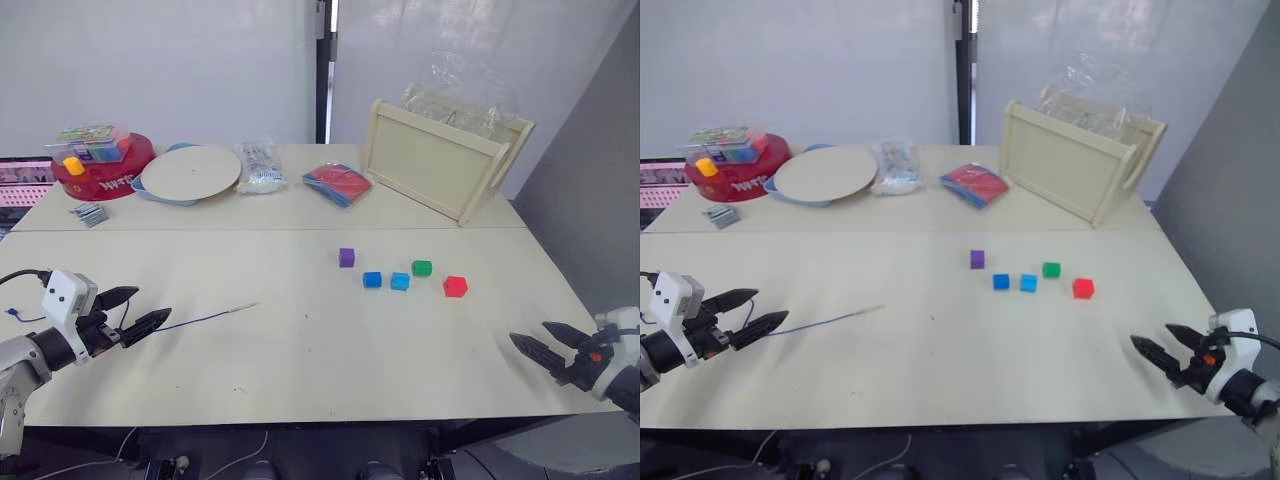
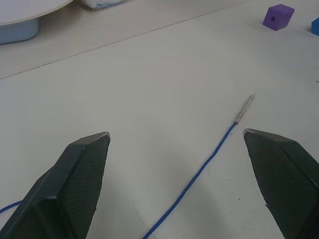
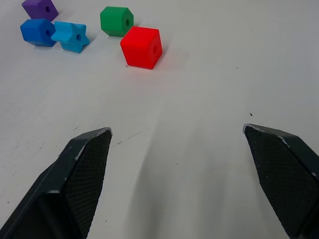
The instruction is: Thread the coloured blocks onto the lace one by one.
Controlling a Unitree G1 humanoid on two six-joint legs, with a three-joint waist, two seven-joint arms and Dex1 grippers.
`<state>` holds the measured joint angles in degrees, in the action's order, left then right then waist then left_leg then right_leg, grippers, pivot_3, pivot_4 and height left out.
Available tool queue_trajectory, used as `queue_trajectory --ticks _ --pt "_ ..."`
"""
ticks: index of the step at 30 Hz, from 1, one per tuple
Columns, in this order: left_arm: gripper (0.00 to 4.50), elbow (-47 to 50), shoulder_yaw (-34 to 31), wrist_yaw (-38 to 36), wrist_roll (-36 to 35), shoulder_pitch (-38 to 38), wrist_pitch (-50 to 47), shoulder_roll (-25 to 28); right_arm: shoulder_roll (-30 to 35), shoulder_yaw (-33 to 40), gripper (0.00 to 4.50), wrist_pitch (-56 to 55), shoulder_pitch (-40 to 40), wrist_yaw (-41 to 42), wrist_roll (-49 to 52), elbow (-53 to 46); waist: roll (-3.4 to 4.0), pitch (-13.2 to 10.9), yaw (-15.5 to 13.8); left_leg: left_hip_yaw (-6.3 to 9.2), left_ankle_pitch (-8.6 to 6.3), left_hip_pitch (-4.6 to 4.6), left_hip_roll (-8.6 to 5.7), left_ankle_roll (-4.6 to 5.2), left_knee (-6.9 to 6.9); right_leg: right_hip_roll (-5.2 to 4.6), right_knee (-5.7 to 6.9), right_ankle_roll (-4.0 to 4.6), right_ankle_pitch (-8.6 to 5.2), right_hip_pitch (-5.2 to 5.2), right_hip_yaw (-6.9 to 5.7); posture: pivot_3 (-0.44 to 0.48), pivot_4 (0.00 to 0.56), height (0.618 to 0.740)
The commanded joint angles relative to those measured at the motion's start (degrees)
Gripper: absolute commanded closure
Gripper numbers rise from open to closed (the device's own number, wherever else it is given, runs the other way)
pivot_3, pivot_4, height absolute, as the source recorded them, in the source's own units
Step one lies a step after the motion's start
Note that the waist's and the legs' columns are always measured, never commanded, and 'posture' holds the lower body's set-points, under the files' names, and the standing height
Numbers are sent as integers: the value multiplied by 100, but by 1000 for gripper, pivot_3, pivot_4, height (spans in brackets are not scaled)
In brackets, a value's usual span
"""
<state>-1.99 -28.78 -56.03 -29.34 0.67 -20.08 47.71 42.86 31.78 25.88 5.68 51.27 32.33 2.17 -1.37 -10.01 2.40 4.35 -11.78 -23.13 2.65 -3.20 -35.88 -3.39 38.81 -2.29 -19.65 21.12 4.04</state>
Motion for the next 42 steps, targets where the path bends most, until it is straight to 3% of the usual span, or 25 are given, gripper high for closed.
queue_trajectory --ticks 1,9,14,19,23,27,34,36,42 --pt "0 45 -67 -63 -81 121 -59 175 29 104 38 -98 -1 44 60 -6 0 0 0 0 0 0 0 0 0 0 0 0 0 0 0 0 150 740" --pt "0 251 250 -425 -184 18 -216 49 -147 -281 38 -15 -345 340 323 -322 3 1 24 0 0 2 1 0 -1 1 6 0 0 0 1 0 150 740" --pt "0 -110 863 -812 -85 457 -76 -56 43 -1000 38 198 -702 826 332 -561 4 1 -8 0 0 2 2 0 -8 3 13 0 0 0 0 0 150 740" --pt "0 -1162 2010 -1528 697 1564 821 -134 428 -2037 38 356 -1237 1475 167 -1030 7 0 -49 2 1 -3 -4 0 -20 1 15 0 0 1 -3 0 150 740" --pt "0 -2289 2559 -1892 1187 2536 1519 -326 578 -2397 38 357 -1555 1578 70 -1299 7 0 -88 5 0 -11 -5 0 -31 2 17 -1 0 3 -8 0 150 740" --pt "0 -3343 2839 -2197 1484 3240 2045 -519 597 -2523 38 411 -1734 1486 56 -1571 6 0 -99 5 0 -15 -5 2 -41 2 18 -2 0 3 -7 0 150 740" --pt "0 -4629 3105 -2529 1932 3763 2740 -712 496 -2426 38 578 -1651 1083 179 -2045 6 0 -74 6 0 -20 -4 4 -48 4 21 -3 -1 6 -9 0 150 740" --pt "567 -5090 3334 -2493 2303 3874 3087 -769 496 -2335 0 613 -1513 937 206 -2206 6 0 -86 6 0 -19 -5 4 -54 4 25 -3 -1 5 -9 0 150 740" --pt "2514 -5522 3501 -2821 2495 4087 3321 -972 508 -2158 0 694 -1237 739 270 -2496 10 3 -121 6 -2 -16 -8 6 -60 2 27 -5 -2 1 -8 0 150 740"
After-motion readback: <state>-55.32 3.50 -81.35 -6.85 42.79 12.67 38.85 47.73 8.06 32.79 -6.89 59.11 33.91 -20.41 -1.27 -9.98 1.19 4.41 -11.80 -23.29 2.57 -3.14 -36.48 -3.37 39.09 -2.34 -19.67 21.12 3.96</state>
